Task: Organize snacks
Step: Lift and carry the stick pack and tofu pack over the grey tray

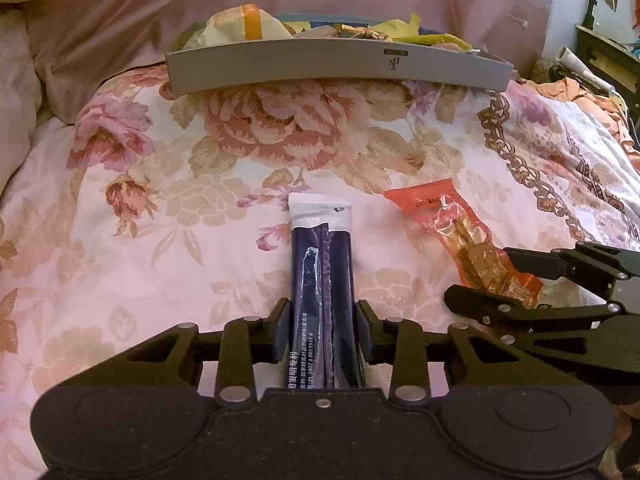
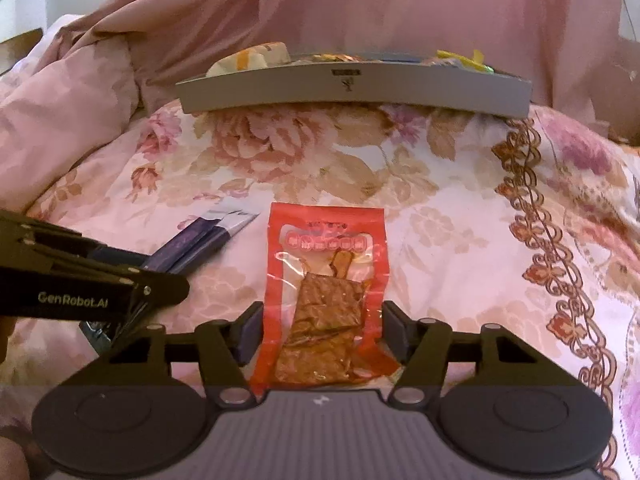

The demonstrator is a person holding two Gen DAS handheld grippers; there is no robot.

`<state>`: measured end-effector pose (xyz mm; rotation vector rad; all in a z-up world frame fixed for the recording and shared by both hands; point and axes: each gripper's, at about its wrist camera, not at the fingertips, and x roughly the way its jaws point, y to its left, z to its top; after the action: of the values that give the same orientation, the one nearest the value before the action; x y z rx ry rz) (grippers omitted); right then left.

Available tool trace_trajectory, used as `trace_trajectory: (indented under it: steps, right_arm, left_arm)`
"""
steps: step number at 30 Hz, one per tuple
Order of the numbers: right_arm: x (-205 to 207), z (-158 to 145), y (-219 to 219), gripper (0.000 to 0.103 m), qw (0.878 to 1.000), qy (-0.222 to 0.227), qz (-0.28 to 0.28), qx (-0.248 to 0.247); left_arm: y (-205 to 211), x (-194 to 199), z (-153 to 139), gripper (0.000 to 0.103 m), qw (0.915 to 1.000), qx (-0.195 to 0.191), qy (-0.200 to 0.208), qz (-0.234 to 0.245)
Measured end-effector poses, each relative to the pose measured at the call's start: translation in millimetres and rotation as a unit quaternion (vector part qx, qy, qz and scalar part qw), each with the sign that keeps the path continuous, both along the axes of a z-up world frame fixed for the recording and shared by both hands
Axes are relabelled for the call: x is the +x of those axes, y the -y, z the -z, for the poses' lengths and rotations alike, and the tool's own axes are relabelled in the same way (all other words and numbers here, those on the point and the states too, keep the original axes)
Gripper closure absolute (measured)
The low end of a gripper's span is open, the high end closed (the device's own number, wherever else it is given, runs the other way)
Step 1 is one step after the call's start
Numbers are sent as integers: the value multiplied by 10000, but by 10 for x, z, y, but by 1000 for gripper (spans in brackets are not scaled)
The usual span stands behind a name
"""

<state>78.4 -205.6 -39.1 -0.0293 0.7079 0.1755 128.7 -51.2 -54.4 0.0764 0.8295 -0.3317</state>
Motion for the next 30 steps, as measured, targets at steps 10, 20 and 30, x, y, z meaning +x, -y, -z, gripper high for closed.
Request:
trace_trajectory:
  steps: [10,20,30]
  right_arm:
    - [-69,-82,-80,48,9992,189,-89,-337]
    - [-132,-118,-216,49,9933,492,-238,-1022]
    - [-184,-131,-288,49,9836,797,-342,-1580]
  left_arm:
    - [72,-63,-16,70,10000,24,65,64]
    - [78,-105,-48,70,9997,-54,217,8]
    - [52,-118,-96,70,9991,-142,366,-129]
